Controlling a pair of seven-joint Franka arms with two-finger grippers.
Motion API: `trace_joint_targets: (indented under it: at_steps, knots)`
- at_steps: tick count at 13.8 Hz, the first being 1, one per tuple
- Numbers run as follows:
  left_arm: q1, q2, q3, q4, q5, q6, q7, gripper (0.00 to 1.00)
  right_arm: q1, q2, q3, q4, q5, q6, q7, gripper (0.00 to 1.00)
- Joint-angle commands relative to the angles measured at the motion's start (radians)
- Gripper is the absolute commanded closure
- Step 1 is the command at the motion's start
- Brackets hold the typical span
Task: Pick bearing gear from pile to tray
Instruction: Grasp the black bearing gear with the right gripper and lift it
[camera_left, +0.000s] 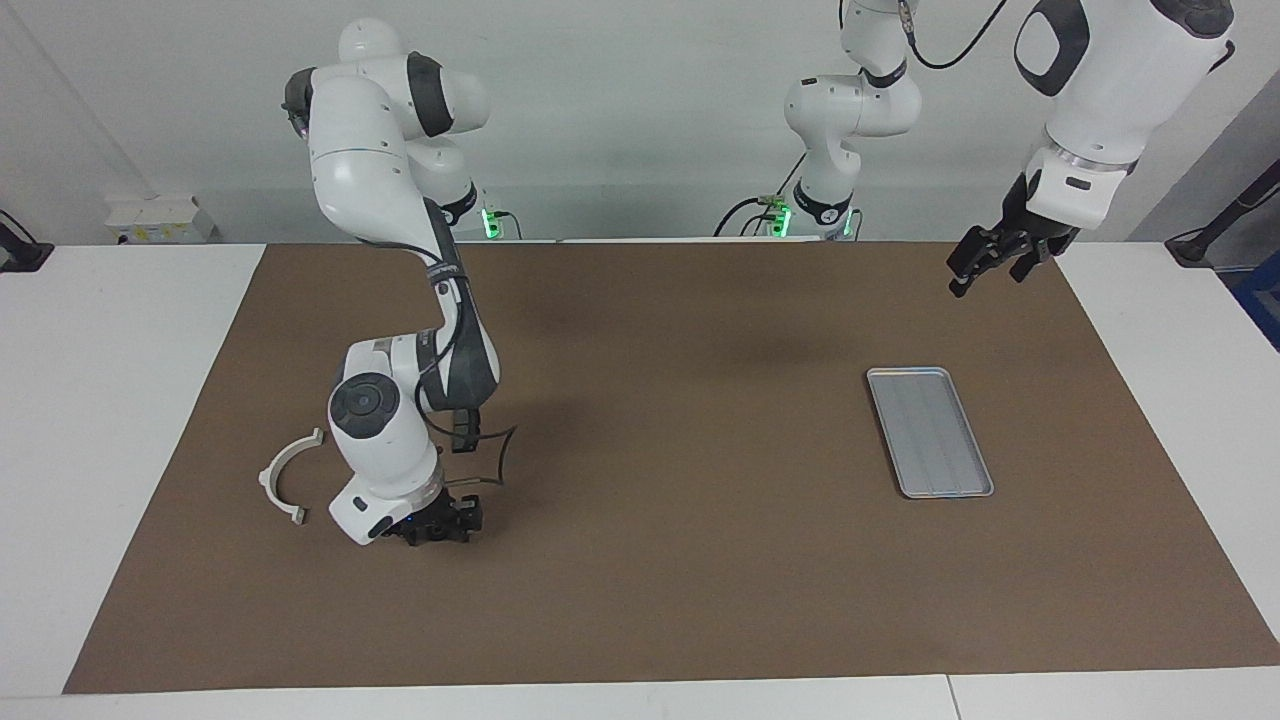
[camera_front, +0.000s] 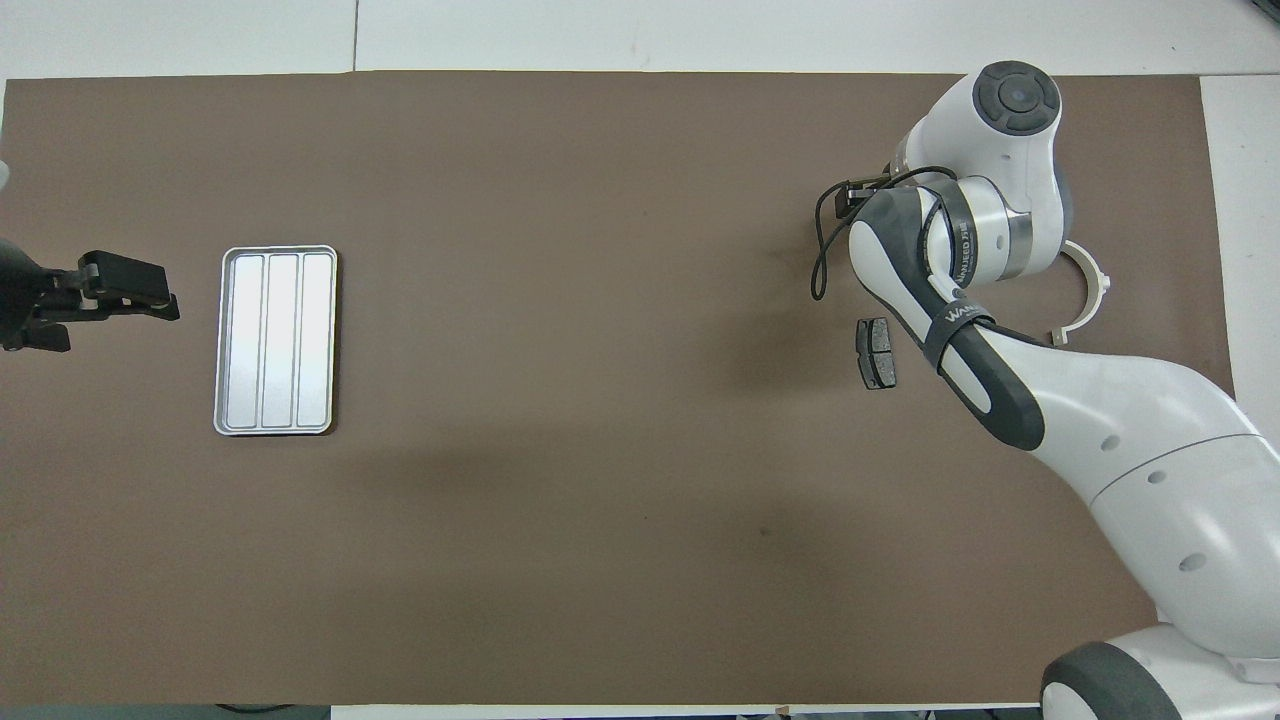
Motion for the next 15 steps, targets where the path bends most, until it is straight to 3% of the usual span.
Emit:
trace_joint_targets:
  at_steps: [1, 5, 7, 11, 13, 15]
  knots:
    - [0.002, -0.024, 0.000, -0.019, -0.008, 0.002, 0.007, 0.00, -0.016, 0.005, 0.014, -0.010, 0.000, -0.031, 0.025, 0.23]
    - [0.002, -0.024, 0.000, -0.019, -0.008, 0.002, 0.007, 0.00, -0.017, -0.001, 0.014, -0.005, -0.003, -0.068, 0.023, 0.35]
    - [0.002, -0.024, 0.000, -0.019, -0.008, 0.002, 0.007, 0.00, -0.014, -0.004, 0.014, -0.002, -0.003, -0.092, 0.022, 0.46]
    - [0.002, -0.024, 0.000, -0.019, -0.008, 0.002, 0.007, 0.00, -0.013, -0.003, 0.014, -0.002, -0.019, -0.095, 0.014, 0.78]
    - [0.002, -0.024, 0.000, -0.019, -0.008, 0.002, 0.007, 0.00, -0.011, -0.004, 0.014, 0.001, -0.022, -0.097, 0.013, 1.00]
    - [0.002, -0.024, 0.000, -0.019, -0.008, 0.003, 0.007, 0.00, -0.009, -0.004, 0.014, 0.002, -0.020, -0.097, 0.014, 1.00]
